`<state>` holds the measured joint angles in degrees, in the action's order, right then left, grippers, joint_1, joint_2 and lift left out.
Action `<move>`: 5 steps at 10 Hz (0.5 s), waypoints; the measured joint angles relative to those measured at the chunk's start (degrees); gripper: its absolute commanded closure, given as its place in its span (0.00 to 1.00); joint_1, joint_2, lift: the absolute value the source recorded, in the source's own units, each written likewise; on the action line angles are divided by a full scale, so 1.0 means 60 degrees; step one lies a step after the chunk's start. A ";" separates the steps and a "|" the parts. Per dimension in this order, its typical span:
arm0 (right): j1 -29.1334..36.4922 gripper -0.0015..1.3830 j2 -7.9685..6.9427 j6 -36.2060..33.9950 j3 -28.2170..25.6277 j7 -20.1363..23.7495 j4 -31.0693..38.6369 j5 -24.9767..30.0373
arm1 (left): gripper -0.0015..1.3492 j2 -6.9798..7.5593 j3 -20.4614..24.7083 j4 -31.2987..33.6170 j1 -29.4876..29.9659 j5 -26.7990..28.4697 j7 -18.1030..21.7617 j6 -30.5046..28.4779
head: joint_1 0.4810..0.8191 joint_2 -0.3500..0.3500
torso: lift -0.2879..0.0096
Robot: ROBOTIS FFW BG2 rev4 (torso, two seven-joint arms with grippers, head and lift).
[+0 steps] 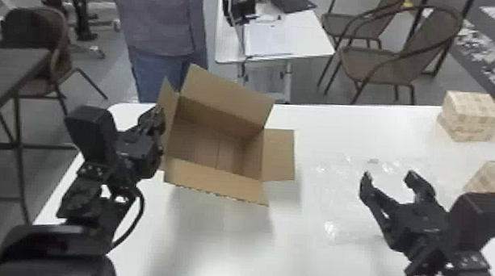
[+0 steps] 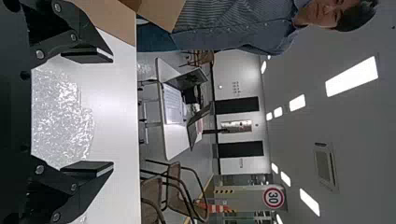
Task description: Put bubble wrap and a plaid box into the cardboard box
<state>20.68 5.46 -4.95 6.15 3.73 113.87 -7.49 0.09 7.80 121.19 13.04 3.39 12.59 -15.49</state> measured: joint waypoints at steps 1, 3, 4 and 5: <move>-0.0010 0.33 0.0011 -0.0055 0.0000 0.0006 0.0013 -0.0005 | 0.91 0.0000 -0.0017 0.0171 0.0041 0.0259 -0.0005 -0.0169 | 0.63 0.66 | 0.61; -0.0062 0.33 0.0054 -0.0201 0.0000 0.0008 0.0023 -0.0086 | 0.91 0.0105 0.0072 0.0462 0.0182 0.0581 -0.0002 -0.0547 | 0.63 0.68 | 0.61; -0.0129 0.33 0.0079 -0.0397 -0.0001 0.0009 0.0061 -0.0132 | 0.91 0.0138 0.0145 0.0503 0.0219 0.0666 0.0004 -0.0617 | 0.63 0.68 | 0.61; -0.0308 0.33 0.0153 -0.0803 -0.0009 0.0038 0.0133 -0.0211 | 0.91 0.0171 0.0202 0.0513 0.0222 0.0745 0.0010 -0.0627 | 0.63 0.69 | 0.61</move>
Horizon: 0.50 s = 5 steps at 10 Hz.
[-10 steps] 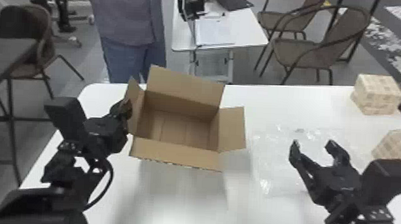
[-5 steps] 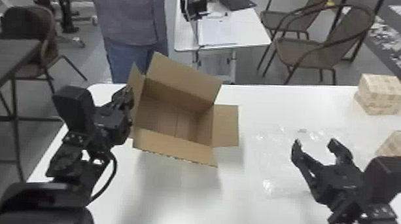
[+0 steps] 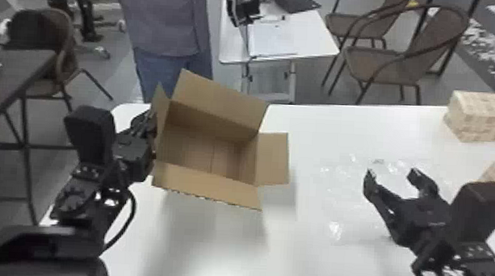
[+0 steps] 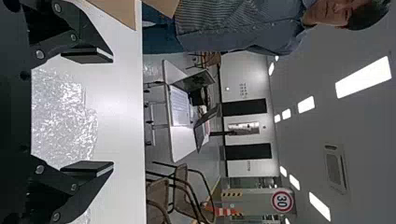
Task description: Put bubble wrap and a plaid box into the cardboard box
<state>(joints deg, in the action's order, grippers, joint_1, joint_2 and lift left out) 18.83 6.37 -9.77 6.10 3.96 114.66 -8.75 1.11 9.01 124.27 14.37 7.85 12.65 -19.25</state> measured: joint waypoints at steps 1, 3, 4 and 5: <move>-0.0309 0.33 0.0170 -0.0569 -0.0004 0.0062 0.0050 -0.0211 | 0.91 0.0080 0.0028 0.0000 -0.0021 0.0060 0.0000 -0.0006 | 0.63 0.70 | 0.61; -0.1074 0.32 0.0445 -0.2445 -0.0010 0.0100 0.0386 -0.0530 | 0.91 0.0223 0.0070 -0.0002 -0.0085 0.0109 -0.0004 -0.0025 | 0.63 0.71 | 0.61; -0.1561 0.32 0.0469 -0.3898 -0.0054 0.0101 0.0704 -0.0541 | 0.91 0.0243 0.0082 -0.0002 -0.0107 0.0107 0.0000 -0.0018 | 0.62 0.71 | 0.61; -0.2149 0.32 0.0464 -0.5606 -0.0140 0.0102 0.1015 -0.0610 | 0.91 0.0251 0.0064 -0.0008 -0.0126 0.0109 -0.0002 -0.0012 | 0.61 0.71 | 0.61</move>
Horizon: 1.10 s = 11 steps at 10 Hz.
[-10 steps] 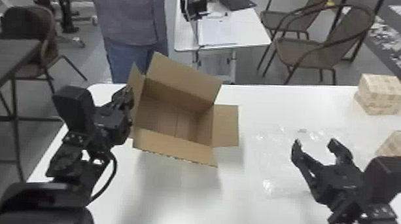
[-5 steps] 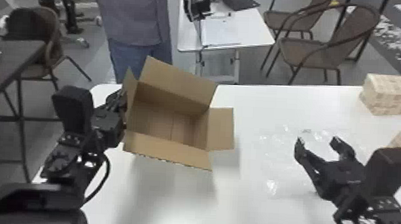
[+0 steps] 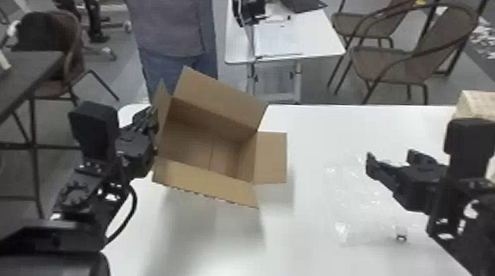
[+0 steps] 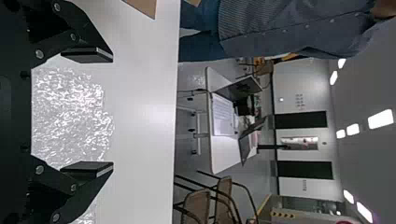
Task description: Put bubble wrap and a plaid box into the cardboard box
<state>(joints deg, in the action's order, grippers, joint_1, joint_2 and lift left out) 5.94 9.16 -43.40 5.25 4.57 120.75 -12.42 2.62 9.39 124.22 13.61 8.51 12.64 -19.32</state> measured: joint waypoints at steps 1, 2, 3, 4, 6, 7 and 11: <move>-0.0594 0.33 -0.0048 -0.1640 -0.0115 0.0000 0.0255 -0.0088 | 0.91 -0.0005 -0.0040 -0.0003 -0.0010 0.0020 -0.0004 0.0003 | 0.60 0.70 | 0.61; -0.1130 0.33 -0.0154 -0.3075 -0.0277 0.0000 0.0431 -0.0147 | 0.91 -0.0011 -0.0082 -0.0014 -0.0022 0.0030 -0.0009 0.0003 | 0.60 0.69 | 0.61; -0.1628 0.33 -0.0285 -0.4337 -0.0424 -0.0003 0.0521 -0.0103 | 0.91 -0.0021 -0.0121 -0.0027 -0.0027 0.0031 -0.0010 0.0002 | 0.60 0.68 | 0.61; -0.2136 0.33 -0.0412 -0.5618 -0.0531 -0.0010 0.0499 0.0100 | 0.91 -0.0034 -0.0161 -0.0043 -0.0028 0.0024 -0.0011 0.0005 | 0.62 0.66 | 0.61; -0.3155 0.32 -0.0488 -0.7504 -0.0608 -0.0015 -0.0135 0.0397 | 0.91 -0.0050 -0.0260 -0.0098 -0.0028 -0.0029 -0.0039 0.0055 | 0.63 0.63 | 0.61; -0.3482 0.33 -0.0471 -0.7649 -0.0612 -0.0015 -0.0467 0.0511 | 0.91 -0.0073 -0.0311 -0.0149 -0.0035 -0.0061 -0.0075 0.0134 | 0.63 0.61 | 0.61; -0.3919 0.33 -0.0428 -0.7692 -0.0668 -0.0013 -0.1891 0.0715 | 0.91 -0.0099 -0.0412 -0.0236 -0.0013 -0.0115 -0.0101 0.0309 | 0.63 0.57 | 0.61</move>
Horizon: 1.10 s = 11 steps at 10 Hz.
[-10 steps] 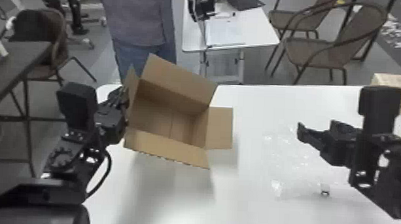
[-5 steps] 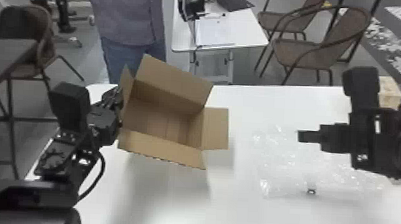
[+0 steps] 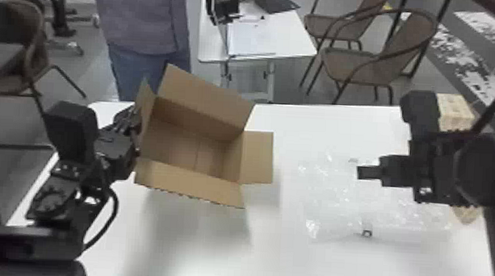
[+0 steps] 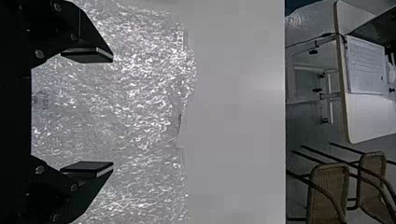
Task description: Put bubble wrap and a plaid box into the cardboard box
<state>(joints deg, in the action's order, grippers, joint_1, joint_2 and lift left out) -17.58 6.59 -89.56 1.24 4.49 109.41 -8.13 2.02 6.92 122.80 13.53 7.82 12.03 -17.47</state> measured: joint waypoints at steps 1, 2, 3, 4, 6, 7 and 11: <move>0.0016 0.33 -0.0044 0.0000 -0.0034 -0.0001 -0.0273 0.0108 | 0.91 0.0000 -0.0024 -0.0028 0.0000 -0.0011 -0.0002 0.0062 | 0.63 0.56 | 0.61; 0.0110 0.33 -0.0132 0.0000 -0.0145 -0.0001 -0.0496 0.0260 | 0.91 0.0000 -0.0043 -0.0062 -0.0008 -0.0025 -0.0014 0.0123 | 0.63 0.55 | 0.61; 0.0237 0.33 -0.0227 0.0000 -0.0387 -0.0001 -0.0720 0.0284 | 0.91 0.0004 -0.0060 -0.0093 -0.0011 -0.0041 -0.0016 0.0161 | 0.63 0.55 | 0.61; 0.0302 0.33 -0.0267 0.0000 -0.0583 -0.0001 -0.0895 0.0235 | 0.91 0.0017 -0.0079 -0.0113 -0.0005 -0.0054 -0.0027 0.0182 | 0.63 0.54 | 0.61; 0.0273 0.33 -0.0299 0.0000 -0.0933 -0.0001 -0.1351 0.0038 | 0.91 0.0043 -0.0138 -0.0156 -0.0008 -0.0072 -0.0044 0.0228 | 0.63 0.52 | 0.61; 0.0173 0.33 -0.0303 0.0000 -0.0998 -0.0001 -0.1504 0.0015 | 0.91 0.0056 -0.0176 -0.0184 -0.0007 -0.0075 -0.0060 0.0267 | 0.63 0.52 | 0.61; -0.0572 0.33 -0.0225 0.0000 -0.0938 -0.0001 -0.1863 0.0232 | 0.91 0.0119 -0.0410 -0.0410 -0.0040 -0.0112 -0.0168 0.0493 | 0.63 0.49 | 0.61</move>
<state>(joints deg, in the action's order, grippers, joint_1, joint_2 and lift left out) -21.01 5.24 -89.56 -4.38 4.48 98.23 -6.74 2.73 4.46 120.34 13.29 7.15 11.03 -14.51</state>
